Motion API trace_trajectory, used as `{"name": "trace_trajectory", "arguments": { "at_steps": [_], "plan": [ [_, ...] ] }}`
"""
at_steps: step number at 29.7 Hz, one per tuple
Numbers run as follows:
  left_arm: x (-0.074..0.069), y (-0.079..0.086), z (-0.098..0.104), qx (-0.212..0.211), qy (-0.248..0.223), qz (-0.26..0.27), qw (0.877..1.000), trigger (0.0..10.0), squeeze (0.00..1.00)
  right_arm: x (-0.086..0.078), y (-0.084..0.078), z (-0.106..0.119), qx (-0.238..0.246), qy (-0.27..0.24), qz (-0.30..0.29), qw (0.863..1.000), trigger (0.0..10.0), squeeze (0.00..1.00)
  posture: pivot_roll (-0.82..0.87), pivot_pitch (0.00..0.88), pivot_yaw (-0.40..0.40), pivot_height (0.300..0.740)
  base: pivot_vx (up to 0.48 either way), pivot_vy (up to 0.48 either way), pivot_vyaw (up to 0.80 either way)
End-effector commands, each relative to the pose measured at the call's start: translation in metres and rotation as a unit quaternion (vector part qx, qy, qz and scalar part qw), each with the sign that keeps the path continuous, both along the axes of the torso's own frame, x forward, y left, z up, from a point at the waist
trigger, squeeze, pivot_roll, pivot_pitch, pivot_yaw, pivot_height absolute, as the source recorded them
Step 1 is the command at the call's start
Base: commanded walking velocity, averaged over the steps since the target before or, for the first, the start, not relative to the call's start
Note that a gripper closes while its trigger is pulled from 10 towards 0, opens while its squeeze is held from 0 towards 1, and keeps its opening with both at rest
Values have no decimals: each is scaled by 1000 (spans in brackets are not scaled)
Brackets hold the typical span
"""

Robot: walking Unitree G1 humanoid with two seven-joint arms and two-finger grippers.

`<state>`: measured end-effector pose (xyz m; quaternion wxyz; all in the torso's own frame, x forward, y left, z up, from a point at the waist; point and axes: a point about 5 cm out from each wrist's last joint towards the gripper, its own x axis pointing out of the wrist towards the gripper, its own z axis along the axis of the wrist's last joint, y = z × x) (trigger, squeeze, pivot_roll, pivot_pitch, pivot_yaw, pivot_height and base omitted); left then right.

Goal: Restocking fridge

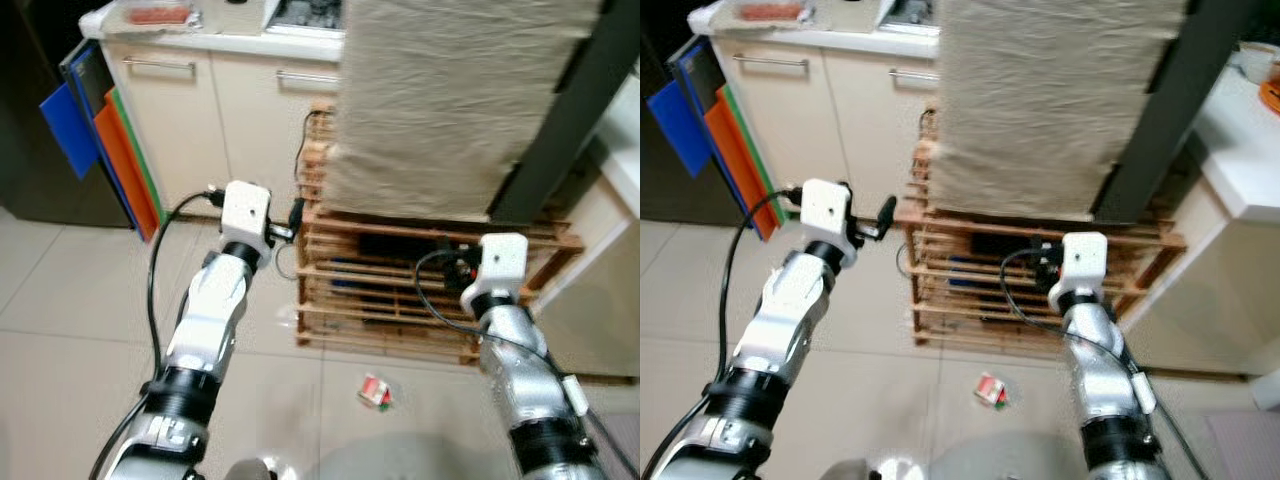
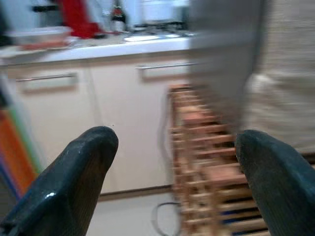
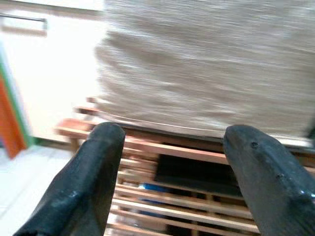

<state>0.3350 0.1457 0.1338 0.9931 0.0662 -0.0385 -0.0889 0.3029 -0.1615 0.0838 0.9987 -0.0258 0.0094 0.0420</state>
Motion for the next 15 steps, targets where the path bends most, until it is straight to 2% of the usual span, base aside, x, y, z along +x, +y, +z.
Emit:
{"name": "trace_trajectory", "arguments": {
  "at_steps": [1,8,11,13,15],
  "plan": [
    [0,-10,0,2,0,-14,1000,10000,0,0,-11,4,-10,-9,-12,1000,10000,0,130,25,-18,740,0,480,0],
    [1,-9,-3,3,5,-7,1000,10000,0,-6,-3,3,-8,-16,12,1000,10000,0,128,25,-16,740,0,480,0],
    [0,-9,-6,21,4,4,1000,10000,0,-15,4,3,-13,-21,39,999,10000,0,125,26,-14,740,0,480,0],
    [-1,-12,-9,32,9,-2,999,10000,0,-21,5,2,-9,-21,46,999,10000,0,119,23,-10,740,0,0,0],
    [-3,-17,-10,22,9,-16,1000,10000,0,-31,3,-2,-3,-19,48,999,10000,0,113,16,-7,740,146,172,0]
  ]
}}
